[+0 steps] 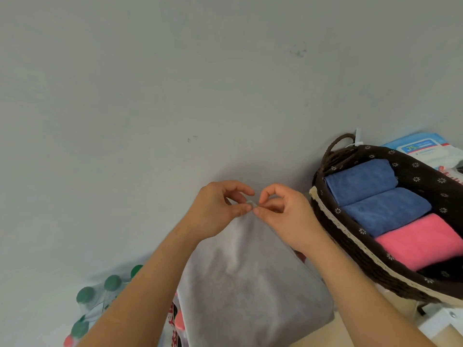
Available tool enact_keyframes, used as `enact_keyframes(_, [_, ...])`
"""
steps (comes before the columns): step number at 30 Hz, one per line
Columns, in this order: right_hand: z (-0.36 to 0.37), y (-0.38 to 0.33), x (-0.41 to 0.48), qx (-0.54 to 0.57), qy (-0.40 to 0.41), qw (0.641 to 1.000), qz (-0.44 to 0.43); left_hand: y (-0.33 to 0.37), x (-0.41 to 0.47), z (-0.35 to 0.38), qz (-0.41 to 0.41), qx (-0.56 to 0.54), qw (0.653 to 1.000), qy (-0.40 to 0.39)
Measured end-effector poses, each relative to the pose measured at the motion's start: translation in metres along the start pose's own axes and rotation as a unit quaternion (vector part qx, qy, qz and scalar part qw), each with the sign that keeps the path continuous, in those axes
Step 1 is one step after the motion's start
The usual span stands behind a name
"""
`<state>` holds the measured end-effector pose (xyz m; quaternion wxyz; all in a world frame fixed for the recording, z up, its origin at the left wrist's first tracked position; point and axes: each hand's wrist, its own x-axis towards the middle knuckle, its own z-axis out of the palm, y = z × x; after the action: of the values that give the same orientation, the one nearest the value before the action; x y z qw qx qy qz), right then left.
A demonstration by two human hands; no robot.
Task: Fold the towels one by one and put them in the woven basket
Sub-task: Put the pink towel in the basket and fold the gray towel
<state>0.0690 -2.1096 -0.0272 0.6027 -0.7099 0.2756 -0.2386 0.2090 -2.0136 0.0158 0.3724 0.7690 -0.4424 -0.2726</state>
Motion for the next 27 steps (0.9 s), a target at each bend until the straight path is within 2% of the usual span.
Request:
enact_keyframes(3, [0.001, -0.003, -0.003, -0.085, 0.011, 0.995, -0.06, 0.002, -0.004, -0.004, -0.001, 0.011, 1.0, -0.005])
enact_keyframes(9, [0.007, -0.002, -0.011, -0.127, 0.045, 0.982, -0.134, 0.008, -0.01, -0.006, 0.015, 0.039, 0.996, 0.078])
enact_keyframes(13, [0.005, 0.004, -0.021, -0.171, 0.066, 0.968, -0.173, 0.014, -0.016, -0.01, 0.024, 0.016, 0.993, 0.118])
enact_keyframes(21, [0.0, 0.021, -0.042, -0.29, -0.014, 0.94, -0.177, 0.019, -0.028, -0.023, 0.027, 0.005, 0.984, 0.175])
enact_keyframes(27, [-0.023, 0.025, -0.055, -0.33, -0.083, 0.929, -0.146, 0.014, -0.054, -0.053, 0.025, 0.056, 0.966, 0.252])
